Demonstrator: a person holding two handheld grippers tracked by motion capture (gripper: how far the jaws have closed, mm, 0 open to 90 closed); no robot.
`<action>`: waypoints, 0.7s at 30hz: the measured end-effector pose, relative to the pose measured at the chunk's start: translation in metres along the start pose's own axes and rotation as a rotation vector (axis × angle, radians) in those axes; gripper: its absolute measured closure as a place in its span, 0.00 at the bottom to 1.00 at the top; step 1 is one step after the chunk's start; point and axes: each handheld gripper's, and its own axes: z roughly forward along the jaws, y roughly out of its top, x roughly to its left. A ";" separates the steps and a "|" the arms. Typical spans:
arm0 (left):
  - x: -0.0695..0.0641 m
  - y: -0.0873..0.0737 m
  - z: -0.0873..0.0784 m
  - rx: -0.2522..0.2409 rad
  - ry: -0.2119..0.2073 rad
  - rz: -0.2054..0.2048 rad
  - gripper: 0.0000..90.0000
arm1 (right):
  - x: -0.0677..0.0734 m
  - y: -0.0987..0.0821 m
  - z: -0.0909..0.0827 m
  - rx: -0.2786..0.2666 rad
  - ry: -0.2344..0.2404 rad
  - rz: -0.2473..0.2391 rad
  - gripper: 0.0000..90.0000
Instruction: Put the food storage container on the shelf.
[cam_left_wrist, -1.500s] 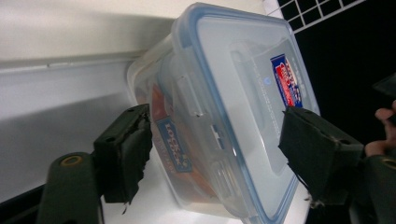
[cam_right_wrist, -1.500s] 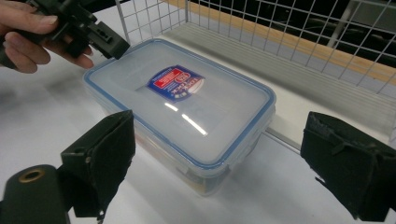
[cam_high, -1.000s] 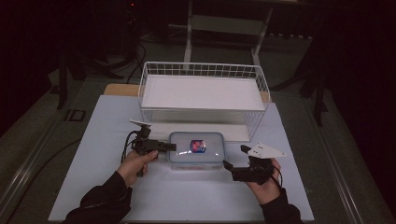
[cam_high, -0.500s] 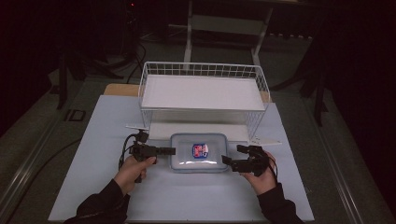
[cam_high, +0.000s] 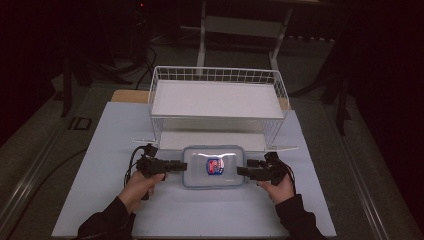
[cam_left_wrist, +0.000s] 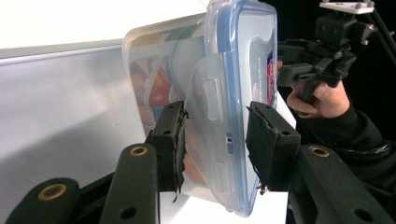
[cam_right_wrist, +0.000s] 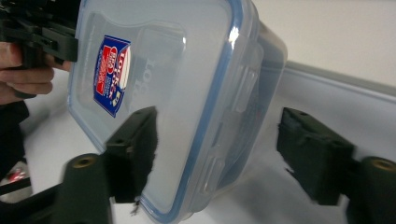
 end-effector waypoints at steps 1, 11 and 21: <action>0.000 0.000 0.000 0.000 0.000 0.001 0.64 | -0.001 0.000 0.000 0.000 0.016 0.007 0.36; -0.002 -0.004 -0.001 -0.014 0.000 0.037 0.65 | -0.004 -0.001 -0.002 0.009 0.083 0.036 0.49; -0.004 -0.007 -0.002 -0.022 0.001 0.055 0.65 | -0.009 -0.004 -0.001 0.008 0.135 0.073 0.51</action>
